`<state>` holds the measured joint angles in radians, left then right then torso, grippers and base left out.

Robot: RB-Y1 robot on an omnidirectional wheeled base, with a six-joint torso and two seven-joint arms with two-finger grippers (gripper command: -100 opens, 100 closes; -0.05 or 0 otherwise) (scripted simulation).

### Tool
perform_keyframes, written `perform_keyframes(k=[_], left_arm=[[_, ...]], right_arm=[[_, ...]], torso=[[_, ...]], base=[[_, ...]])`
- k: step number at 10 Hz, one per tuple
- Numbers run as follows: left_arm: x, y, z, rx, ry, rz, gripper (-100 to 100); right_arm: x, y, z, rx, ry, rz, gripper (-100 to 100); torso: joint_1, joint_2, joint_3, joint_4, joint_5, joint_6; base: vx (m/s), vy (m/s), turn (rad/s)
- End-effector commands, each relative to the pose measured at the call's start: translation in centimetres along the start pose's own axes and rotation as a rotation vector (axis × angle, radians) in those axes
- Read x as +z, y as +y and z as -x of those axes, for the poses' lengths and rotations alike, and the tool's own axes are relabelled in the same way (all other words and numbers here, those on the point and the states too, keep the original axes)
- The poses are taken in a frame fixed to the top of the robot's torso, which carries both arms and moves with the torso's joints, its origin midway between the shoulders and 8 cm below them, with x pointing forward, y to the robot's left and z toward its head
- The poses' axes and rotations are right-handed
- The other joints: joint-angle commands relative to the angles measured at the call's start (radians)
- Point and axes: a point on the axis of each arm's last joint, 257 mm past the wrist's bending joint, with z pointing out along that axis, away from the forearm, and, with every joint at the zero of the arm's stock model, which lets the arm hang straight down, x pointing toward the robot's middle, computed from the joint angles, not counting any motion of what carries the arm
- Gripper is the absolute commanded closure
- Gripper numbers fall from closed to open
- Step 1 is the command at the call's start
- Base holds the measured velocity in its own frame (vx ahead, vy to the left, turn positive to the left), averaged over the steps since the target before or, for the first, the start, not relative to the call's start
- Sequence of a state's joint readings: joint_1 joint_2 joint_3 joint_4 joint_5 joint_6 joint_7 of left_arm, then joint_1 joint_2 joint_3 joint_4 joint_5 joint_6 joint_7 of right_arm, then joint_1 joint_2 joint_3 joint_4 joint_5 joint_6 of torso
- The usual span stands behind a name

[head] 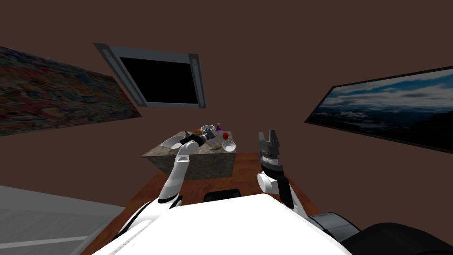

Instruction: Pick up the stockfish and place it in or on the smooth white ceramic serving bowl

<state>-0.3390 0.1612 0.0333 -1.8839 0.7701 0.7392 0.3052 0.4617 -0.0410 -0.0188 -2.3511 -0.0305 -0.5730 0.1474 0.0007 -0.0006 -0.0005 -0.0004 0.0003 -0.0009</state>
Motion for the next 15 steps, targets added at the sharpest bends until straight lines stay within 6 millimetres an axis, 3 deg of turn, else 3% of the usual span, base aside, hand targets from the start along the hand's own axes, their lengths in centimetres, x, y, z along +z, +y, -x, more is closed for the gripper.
perform_keyframes(k=[1, 8, 15], left_arm=[[0.1, 0.7, 0.0, -0.002, -0.006, 0.03, -100], [1.5, 3.3, -0.5, -0.02, -0.027, 0.219, -100], [1.4, 5.8, 1.0, -0.015, -0.11, 0.405, -100]], right_arm=[[0.0, 0.0, 0.0, 0.0, 0.0, 0.0, 0], [0.0, 0.0, 0.0, 0.0, 0.0, 0.0, 0], [0.0, 0.0, 0.0, 0.0, 0.0, 0.0, 0]], torso=[[0.0, 0.0, 0.0, 0.0, 0.0, 0.0], [0.0, 0.0, 0.0, 0.0, 0.0, 0.0], [0.0, 0.001, 0.0, 0.0, 0.0, 0.0]], base=[[0.001, 0.013, -0.002], [0.0, 0.02, -0.091], [-0.002, 0.023, -0.116]])
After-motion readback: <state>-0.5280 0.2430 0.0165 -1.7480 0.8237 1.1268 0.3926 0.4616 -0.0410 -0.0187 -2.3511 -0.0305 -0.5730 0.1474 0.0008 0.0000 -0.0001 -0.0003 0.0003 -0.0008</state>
